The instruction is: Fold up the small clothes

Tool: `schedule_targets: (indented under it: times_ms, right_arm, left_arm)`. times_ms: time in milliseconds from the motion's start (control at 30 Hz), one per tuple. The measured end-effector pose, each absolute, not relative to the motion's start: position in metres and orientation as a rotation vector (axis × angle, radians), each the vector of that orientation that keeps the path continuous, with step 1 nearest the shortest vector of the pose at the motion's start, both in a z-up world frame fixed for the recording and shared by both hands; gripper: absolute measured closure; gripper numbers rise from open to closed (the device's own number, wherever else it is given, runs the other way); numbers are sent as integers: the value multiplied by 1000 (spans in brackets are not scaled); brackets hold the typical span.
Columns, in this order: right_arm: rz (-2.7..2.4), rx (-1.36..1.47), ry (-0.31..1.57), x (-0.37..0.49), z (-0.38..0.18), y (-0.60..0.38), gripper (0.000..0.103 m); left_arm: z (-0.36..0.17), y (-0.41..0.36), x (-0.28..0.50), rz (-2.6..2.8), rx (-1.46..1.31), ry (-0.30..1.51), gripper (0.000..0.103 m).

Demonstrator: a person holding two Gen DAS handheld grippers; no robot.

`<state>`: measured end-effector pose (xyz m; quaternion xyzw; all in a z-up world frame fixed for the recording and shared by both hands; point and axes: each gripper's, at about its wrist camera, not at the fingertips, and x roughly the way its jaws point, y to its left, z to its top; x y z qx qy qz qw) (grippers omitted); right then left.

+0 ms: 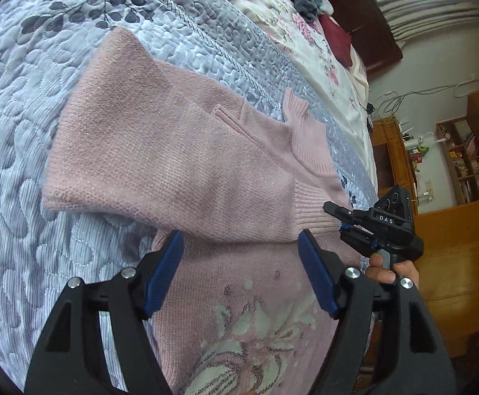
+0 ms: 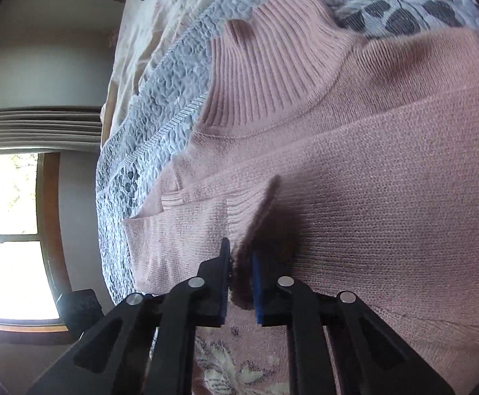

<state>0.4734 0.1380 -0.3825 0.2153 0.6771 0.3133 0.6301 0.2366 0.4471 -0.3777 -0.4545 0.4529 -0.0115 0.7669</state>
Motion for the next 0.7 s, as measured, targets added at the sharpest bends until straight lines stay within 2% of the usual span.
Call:
schedule_targets:
  times_ms: [233,700]
  right_arm:
    - [706,400,1473,474,-345,137,97]
    - [594,307,1270,487,-246,59,97]
  left_arm:
    - [-368,467,216,16,-1021,944,32]
    - [-359,487,199,58,-1046,938,32]
